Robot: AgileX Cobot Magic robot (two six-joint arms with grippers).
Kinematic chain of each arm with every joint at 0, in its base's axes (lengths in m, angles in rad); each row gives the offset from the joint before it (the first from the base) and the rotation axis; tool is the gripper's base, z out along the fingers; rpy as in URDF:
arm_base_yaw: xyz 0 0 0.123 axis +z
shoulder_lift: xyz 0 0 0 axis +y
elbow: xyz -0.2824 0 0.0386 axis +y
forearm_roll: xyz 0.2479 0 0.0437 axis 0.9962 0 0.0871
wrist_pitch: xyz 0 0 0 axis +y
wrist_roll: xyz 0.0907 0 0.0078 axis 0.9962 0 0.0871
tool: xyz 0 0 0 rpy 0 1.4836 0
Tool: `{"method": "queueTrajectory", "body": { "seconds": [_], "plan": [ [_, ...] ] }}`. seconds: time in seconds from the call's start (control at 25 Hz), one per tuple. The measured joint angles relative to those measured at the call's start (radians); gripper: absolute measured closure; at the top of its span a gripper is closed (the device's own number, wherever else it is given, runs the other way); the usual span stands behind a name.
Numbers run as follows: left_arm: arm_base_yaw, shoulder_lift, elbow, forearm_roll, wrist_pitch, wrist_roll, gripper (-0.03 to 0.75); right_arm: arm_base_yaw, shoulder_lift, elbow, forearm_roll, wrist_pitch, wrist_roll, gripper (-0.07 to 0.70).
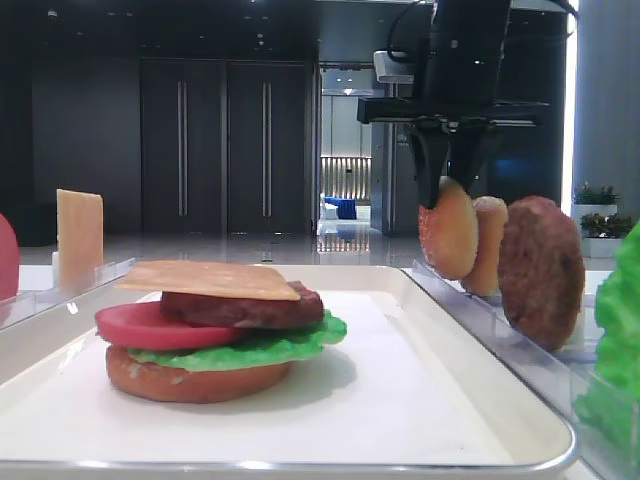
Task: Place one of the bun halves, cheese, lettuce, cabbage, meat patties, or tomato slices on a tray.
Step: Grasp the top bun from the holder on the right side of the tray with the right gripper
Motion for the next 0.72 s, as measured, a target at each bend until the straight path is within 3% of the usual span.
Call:
{"method": "queueTrajectory", "body": {
  "seconds": [0.44, 0.72],
  "plan": [
    [0.000, 0.000, 0.000, 0.000, 0.000, 0.000, 0.715, 0.000, -0.030, -0.031, 0.064, 0.083, -0.021, 0.454],
    [0.000, 0.000, 0.000, 0.000, 0.000, 0.000, 0.715, 0.000, -0.076, -0.137, 0.150, 0.170, -0.032, 0.459]
  ]
}}
